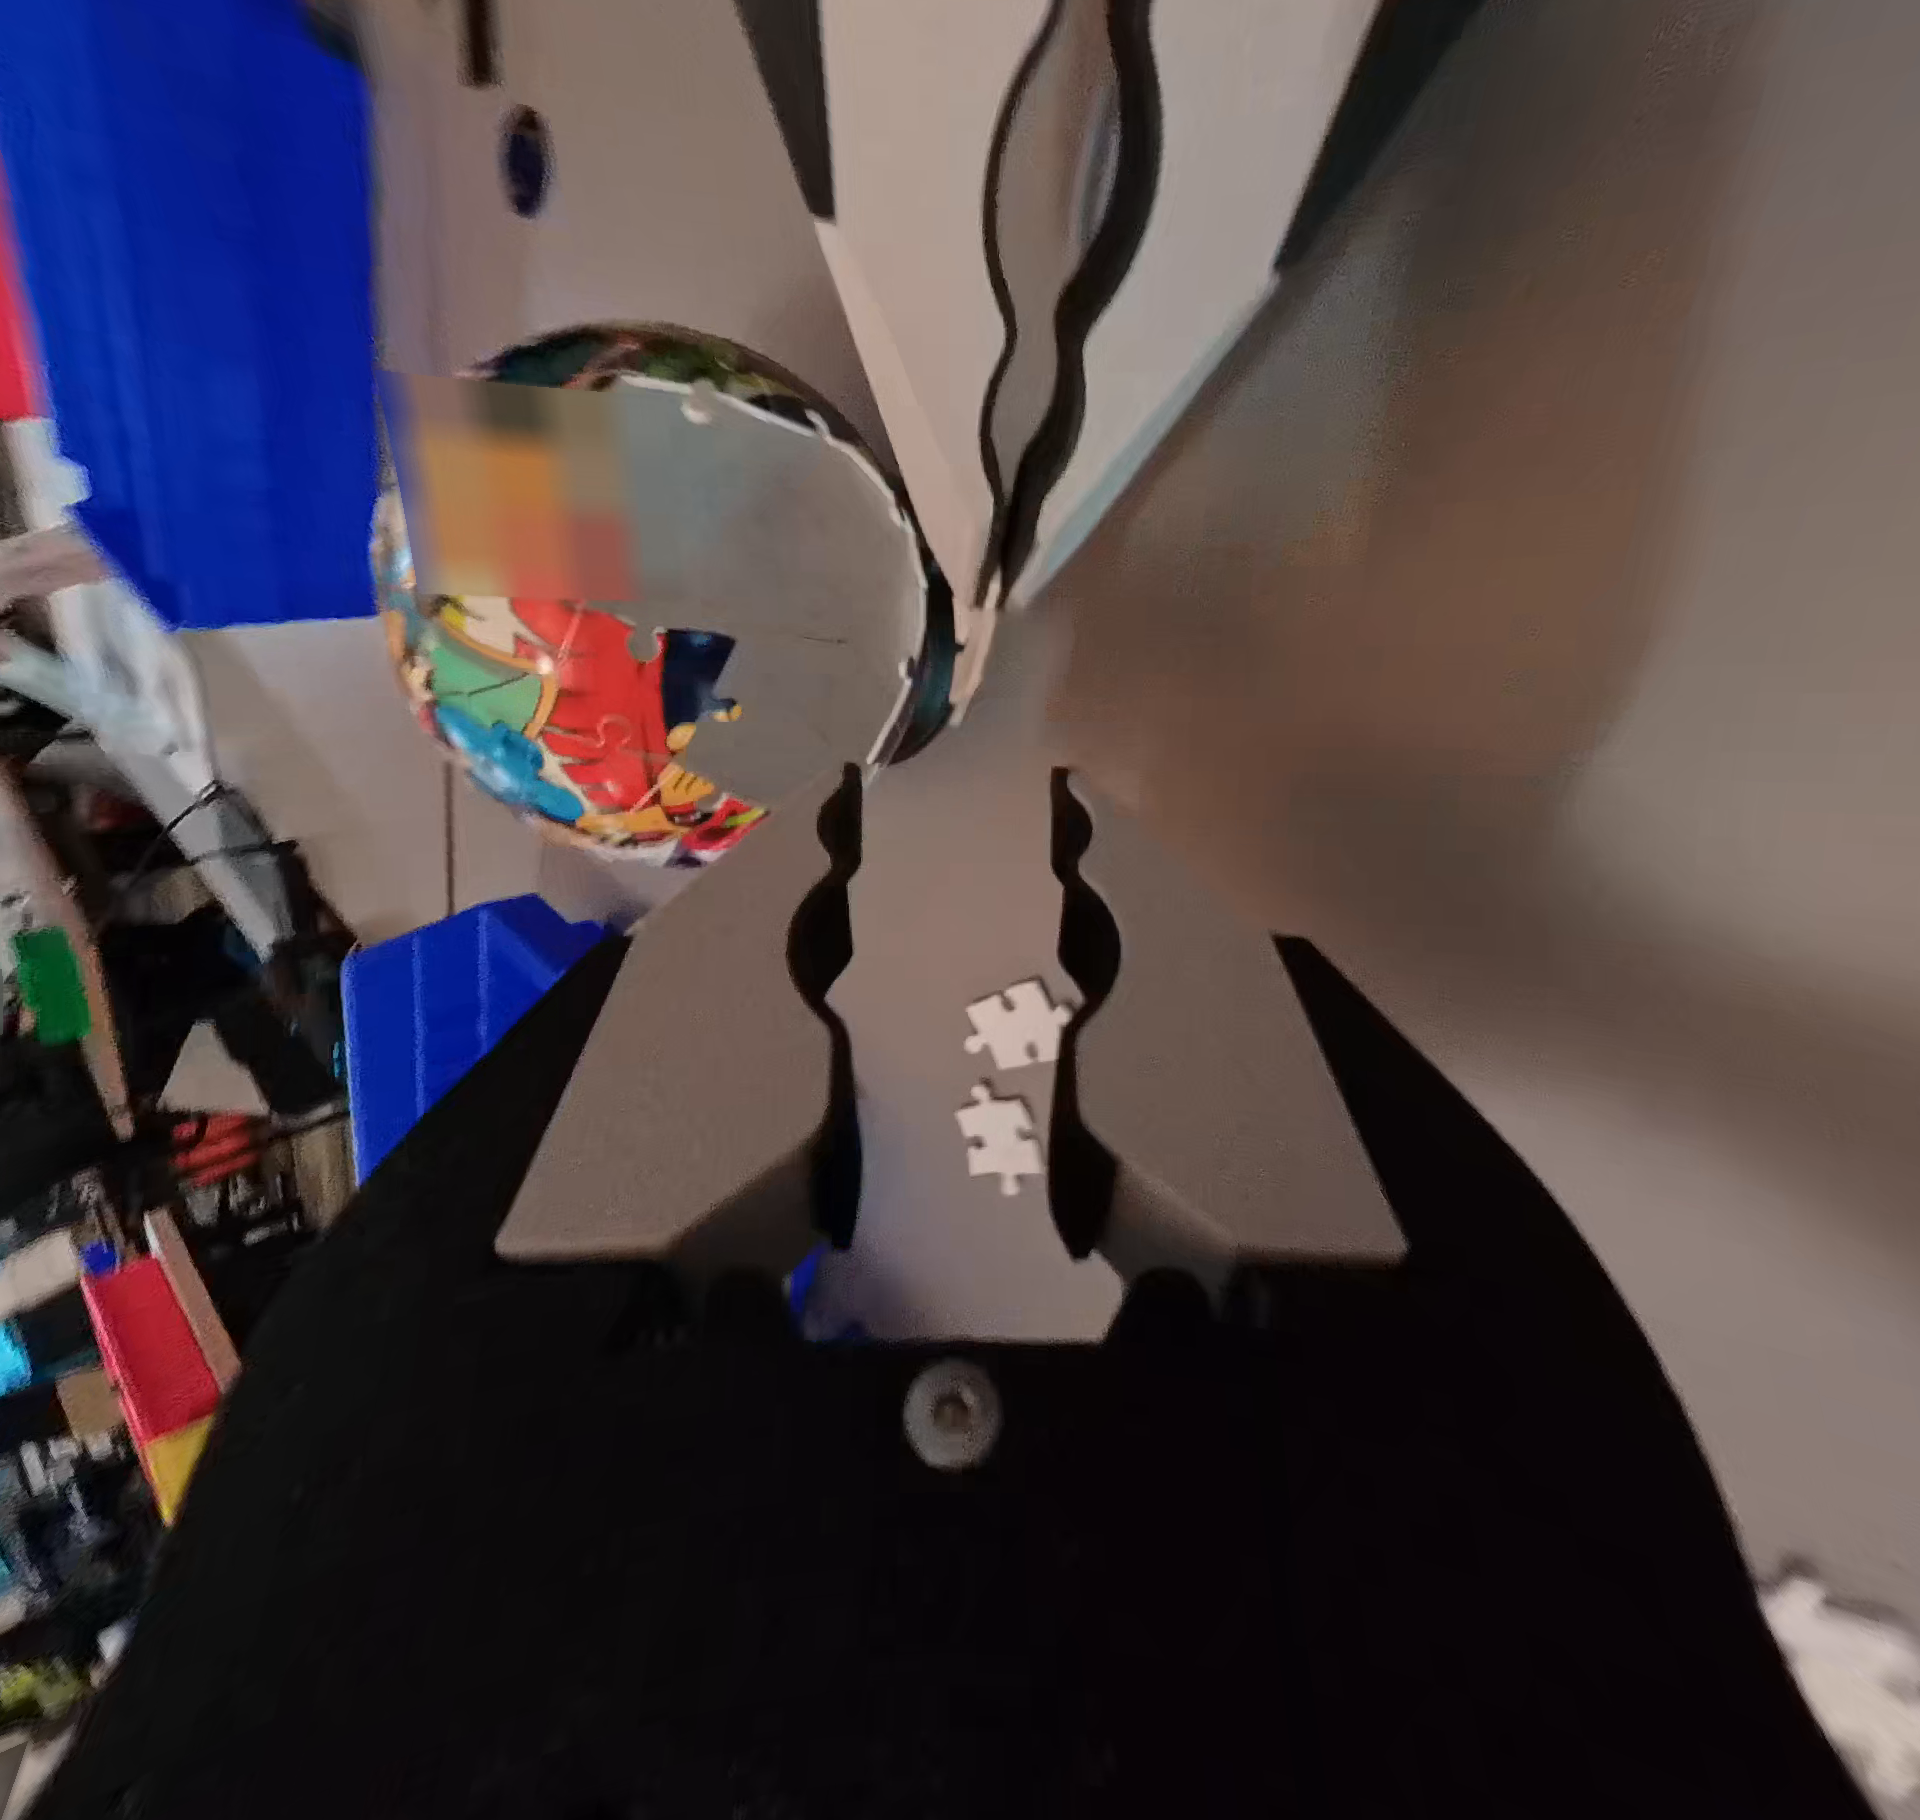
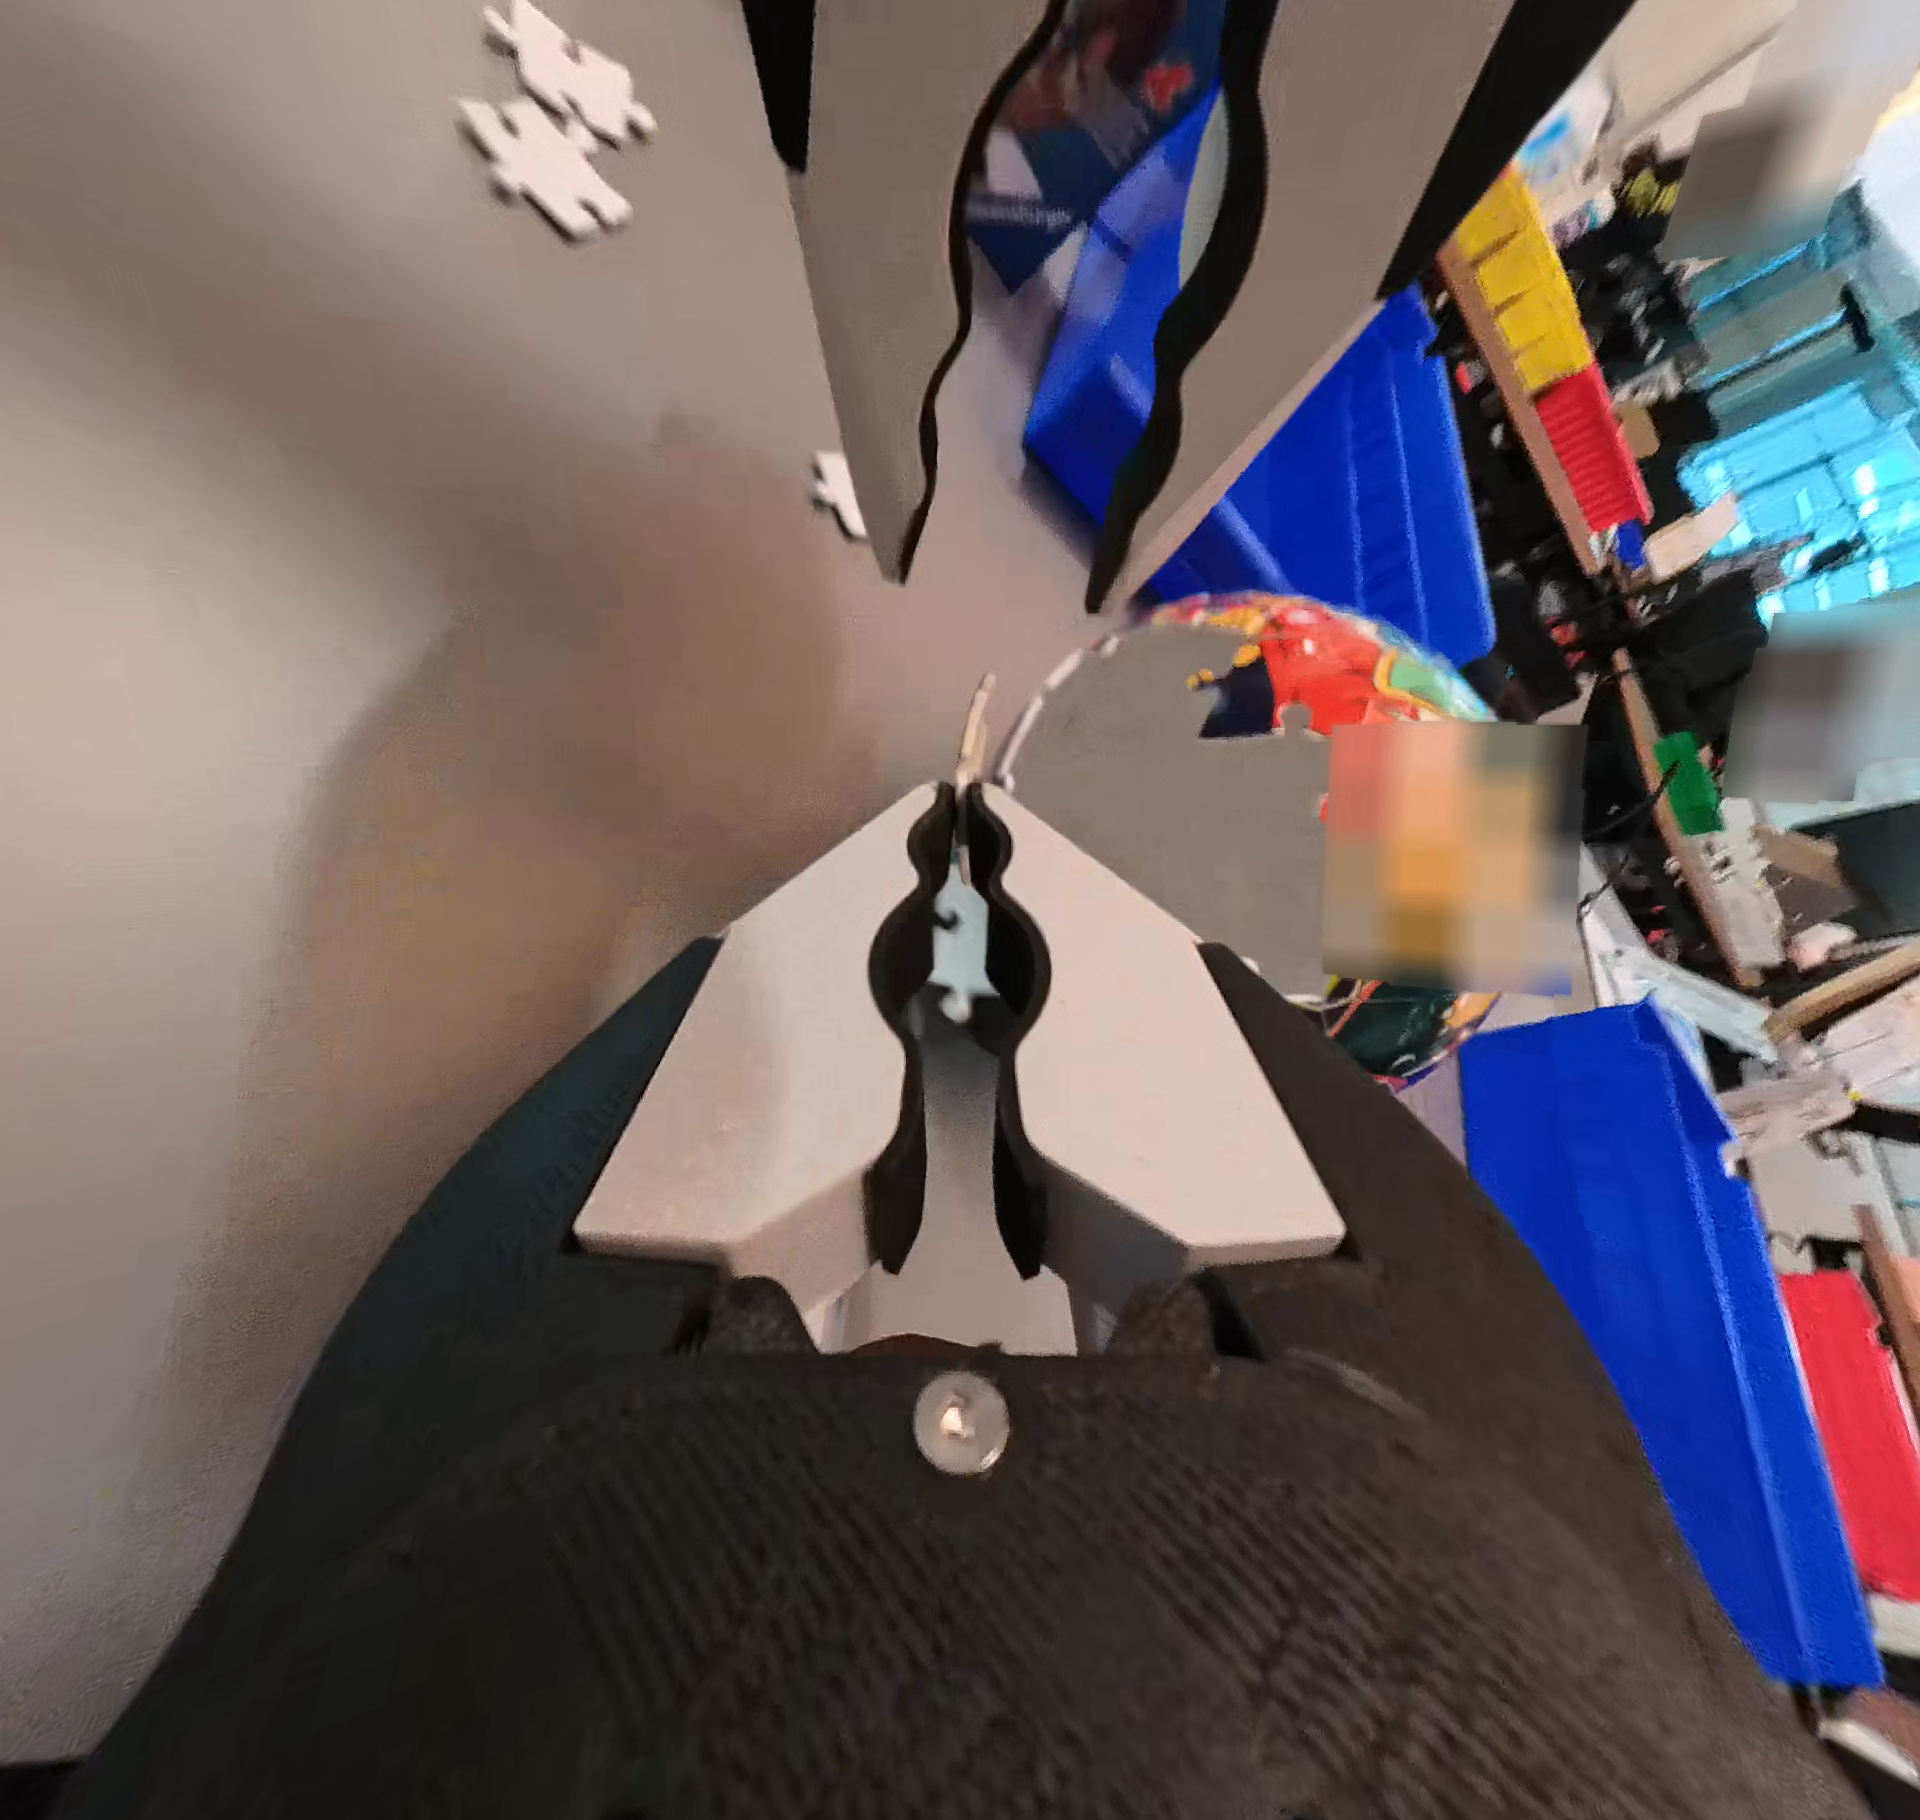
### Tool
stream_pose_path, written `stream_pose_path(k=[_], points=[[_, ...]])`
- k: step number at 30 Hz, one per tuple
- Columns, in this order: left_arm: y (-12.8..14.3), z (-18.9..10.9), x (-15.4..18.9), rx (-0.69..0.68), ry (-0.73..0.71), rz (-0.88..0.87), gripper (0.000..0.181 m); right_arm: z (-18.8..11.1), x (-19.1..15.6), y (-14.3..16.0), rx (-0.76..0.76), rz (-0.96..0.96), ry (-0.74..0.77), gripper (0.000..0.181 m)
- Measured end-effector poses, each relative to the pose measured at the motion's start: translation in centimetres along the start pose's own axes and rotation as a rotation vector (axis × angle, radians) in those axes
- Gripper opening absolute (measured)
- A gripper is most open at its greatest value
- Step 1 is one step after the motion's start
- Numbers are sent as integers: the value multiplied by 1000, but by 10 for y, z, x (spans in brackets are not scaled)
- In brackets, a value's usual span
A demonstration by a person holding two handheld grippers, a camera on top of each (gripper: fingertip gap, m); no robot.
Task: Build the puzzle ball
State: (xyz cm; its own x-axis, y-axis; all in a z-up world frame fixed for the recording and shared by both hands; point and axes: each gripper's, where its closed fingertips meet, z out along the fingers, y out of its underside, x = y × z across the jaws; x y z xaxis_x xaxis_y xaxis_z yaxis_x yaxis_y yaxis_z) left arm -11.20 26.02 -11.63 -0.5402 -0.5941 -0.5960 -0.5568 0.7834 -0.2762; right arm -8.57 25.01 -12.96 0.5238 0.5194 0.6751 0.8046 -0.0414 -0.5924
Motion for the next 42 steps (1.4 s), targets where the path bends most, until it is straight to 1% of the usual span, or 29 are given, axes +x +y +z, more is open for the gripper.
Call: stream_pose_path(k=[2,3,4,6,7,9,10,11,14,16,17,18,19,20,22,24,25,27,29,31,32,33,34,36,37,39,41,42], points=[[-5,-13,1,50,-152,-139,33,-8,-3,-15,62,-7,31,0],[-6,-20,0,86,-243,-254,33,-10,-4,-22,93,-2,42,0],[-5,-26,0,129,-324,-398,33,-11,-4,-28,119,-2,58,0],[8,-33,7,178,-451,-715,32,-9,-6,-30,130,-11,78,0],[15,-34,14,196,-496,-871,33,-7,-9,-28,121,-8,73,0],[17,-31,33,259,-523,-1131,36,-4,-18,-24,120,-3,59,0],[22,-31,42,250,-548,-1214,36,-3,-24,-21,110,-11,49,0],[29,-32,51,212,-592,-1260,36,-1,-33,-16,85,-32,26,0],[51,-39,74,62,-667,-1342,40,4,-60,-9,47,-106,-38,0],[56,-39,84,24,-665,-1422,43,10,-71,-6,2,-122,-65,0],[57,-41,88,7,-678,-1469,42,15,-76,-6,-9,-138,-70,4],[57,-43,91,-3,-692,-1505,42,20,-76,-9,-3,-158,-44,0],[56,-45,94,-9,-701,-1531,42,24,-74,-13,6,-174,-11,1],[55,-45,96,-17,-708,-1556,42,25,-73,-14,1,-191,5,7],[49,-43,99,-20,-718,-1580,41,20,-67,-21,41,-179,30,35],[35,-32,98,-19,-682,-1553,39,5,-67,-22,103,-106,-10,57],[27,-24,98,-30,-647,-1528,37,-5,-62,-21,139,-44,-19,65],[9,-10,93,-50,-595,-1458,37,-28,-46,-10,208,65,-18,73],[-5,0,79,-43,-590,-1404,40,-48,-9,15,234,153,60,81],[-14,5,60,-9,-600,-1353,41,-66,45,43,270,223,174,90],[-15,6,49,8,-600,-1332,46,-71,68,57,284,257,187,96],[-15,3,35,39,-596,-1315,55,-70,85,67,303,304,154,101],[-16,0,20,85,-584,-1301,65,-64,97,77,319,360,85,105],[-15,-7,-7,188,-538,-1287,91,-40,99,91,339,519,-178,120],[-13,-10,-17,227,-519,-1288,95,-29,98,96,331,596,-287,122],[-12,-12,-24,286,-458,-1300,102,-18,97,93,385,693,-442,110],[-11,-4,-14,284,-384,-1323,103,-13,88,97,364,690,-520,110],[-11,2,-7,258,-368,-1331,99,-12,81,100,356,649,-537,105]])
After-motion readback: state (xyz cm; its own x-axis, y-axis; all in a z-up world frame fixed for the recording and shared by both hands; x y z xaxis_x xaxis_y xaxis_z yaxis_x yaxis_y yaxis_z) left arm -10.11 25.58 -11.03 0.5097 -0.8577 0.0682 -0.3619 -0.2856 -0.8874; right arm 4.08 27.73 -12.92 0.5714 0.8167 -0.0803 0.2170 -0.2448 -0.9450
